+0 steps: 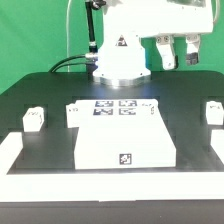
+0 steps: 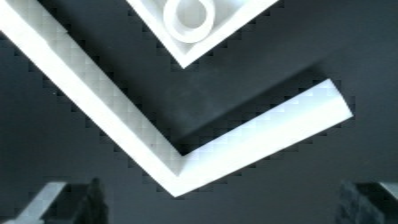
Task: Assemble one leg
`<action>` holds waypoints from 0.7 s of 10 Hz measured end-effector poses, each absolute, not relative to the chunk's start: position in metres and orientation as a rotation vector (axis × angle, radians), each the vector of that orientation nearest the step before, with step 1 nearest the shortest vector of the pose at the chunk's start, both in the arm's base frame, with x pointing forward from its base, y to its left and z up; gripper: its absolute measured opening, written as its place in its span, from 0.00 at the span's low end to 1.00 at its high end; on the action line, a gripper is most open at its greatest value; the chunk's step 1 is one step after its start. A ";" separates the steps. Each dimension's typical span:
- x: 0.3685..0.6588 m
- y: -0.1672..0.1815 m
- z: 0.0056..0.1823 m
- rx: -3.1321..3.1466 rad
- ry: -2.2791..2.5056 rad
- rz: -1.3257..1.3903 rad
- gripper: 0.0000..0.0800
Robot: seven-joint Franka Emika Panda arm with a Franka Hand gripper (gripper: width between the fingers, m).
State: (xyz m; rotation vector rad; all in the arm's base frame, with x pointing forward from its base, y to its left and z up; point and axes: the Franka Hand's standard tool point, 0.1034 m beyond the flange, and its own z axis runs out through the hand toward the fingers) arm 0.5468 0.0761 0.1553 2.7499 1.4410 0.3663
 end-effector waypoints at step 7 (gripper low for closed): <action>0.546 0.075 0.154 2.749 1.443 0.361 0.81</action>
Offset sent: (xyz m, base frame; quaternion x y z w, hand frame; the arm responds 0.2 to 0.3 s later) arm 0.0000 0.0000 0.0000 0.0000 0.0000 0.0000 1.0000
